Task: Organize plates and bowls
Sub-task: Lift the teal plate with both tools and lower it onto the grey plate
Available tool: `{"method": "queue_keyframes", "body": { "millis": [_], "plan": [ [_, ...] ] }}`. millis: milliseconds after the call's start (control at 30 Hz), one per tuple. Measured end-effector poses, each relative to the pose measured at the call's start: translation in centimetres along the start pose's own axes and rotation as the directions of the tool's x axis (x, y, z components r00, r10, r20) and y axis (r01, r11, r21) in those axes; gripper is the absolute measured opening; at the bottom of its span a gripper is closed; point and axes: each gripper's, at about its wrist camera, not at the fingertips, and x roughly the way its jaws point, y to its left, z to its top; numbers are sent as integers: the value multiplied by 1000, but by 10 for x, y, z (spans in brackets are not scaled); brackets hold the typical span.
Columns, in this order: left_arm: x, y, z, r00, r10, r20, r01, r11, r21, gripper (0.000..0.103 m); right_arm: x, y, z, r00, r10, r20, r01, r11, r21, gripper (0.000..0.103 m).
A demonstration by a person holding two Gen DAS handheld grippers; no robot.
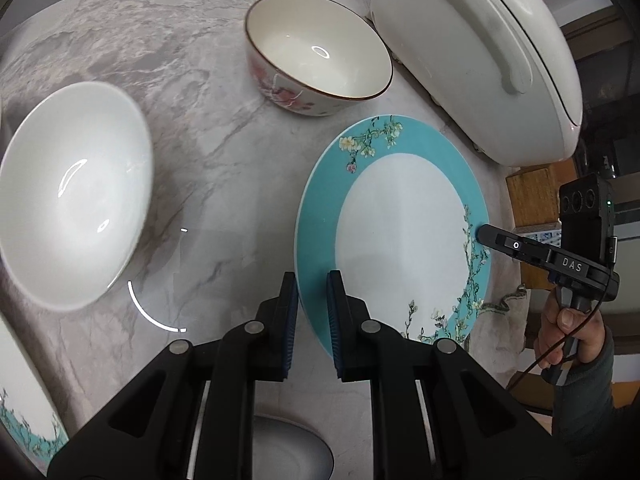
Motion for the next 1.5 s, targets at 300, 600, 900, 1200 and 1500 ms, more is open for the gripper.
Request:
{"method": "queue_keyframes", "body": {
  "millis": [300, 600, 900, 1200, 1500],
  "plan": [
    [-45, 26, -61, 999, 11, 32, -9, 999, -47, 12, 15, 41, -25, 999, 19, -42, -21, 998, -54, 11],
    [-65, 35, -81, 999, 6, 52, -1, 996, -94, 12, 43, 86, -62, 995, 26, -101, -37, 994, -107, 11],
    [-91, 64, -104, 997, 16, 77, -4, 987, -163, 12, 77, 129, -99, 986, 22, -164, -48, 986, -160, 11],
    [-92, 85, -139, 999, 9, 46, 0, 980, -199, 12, 103, 147, -123, 981, 4, -193, -38, 984, -173, 11],
    [-75, 99, -161, 1000, 8, 11, -5, 976, -217, 12, 124, 149, -144, 978, -29, -206, -10, 983, -186, 11]
  ]
}}
